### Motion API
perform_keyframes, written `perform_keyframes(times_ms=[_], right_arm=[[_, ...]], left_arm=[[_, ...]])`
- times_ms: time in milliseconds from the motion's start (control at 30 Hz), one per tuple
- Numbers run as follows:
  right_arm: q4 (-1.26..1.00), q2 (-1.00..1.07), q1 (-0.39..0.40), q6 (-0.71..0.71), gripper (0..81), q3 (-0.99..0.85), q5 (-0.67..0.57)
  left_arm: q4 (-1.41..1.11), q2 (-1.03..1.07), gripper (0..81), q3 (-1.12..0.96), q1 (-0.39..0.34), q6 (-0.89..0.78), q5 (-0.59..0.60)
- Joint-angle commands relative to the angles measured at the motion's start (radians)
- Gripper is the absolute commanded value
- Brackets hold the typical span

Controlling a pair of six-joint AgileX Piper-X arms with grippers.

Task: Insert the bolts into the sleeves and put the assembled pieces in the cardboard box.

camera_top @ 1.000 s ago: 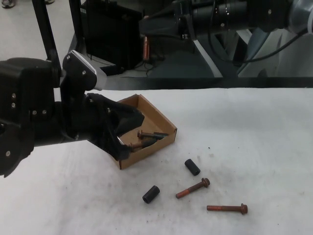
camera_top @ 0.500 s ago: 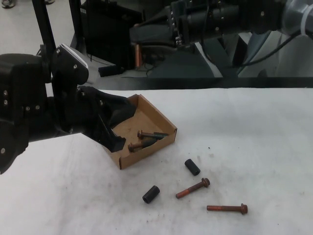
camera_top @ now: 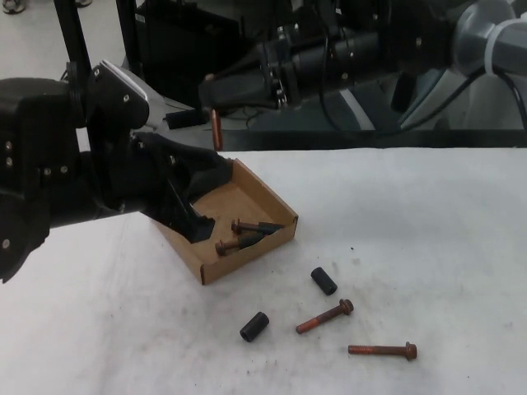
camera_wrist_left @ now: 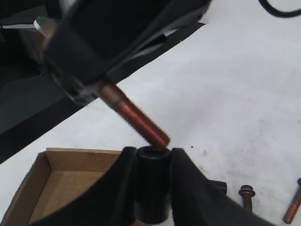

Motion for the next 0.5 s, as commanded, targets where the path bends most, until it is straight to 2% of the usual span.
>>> perform_keyframes(times_ms=[0,267,467], right_arm=[[0.001,-0.02,-0.001,-0.012,0.2,0.02,-0.005],[-0.035,-0.02,-0.001,-0.016,0.2,0.023,0.001],[-0.16,-0.02,-0.001,-0.008,0.2,0.023,0.001]], left_arm=[[-0.018,-0.003,0.8,-0.016,0.003,-0.025,-0.031],[-0.018,-0.003,0.8,-0.016,0.003,-0.053,-0.036],[-0.018,-0.003,0.8,-0.016,0.003,-0.097,-0.036]])
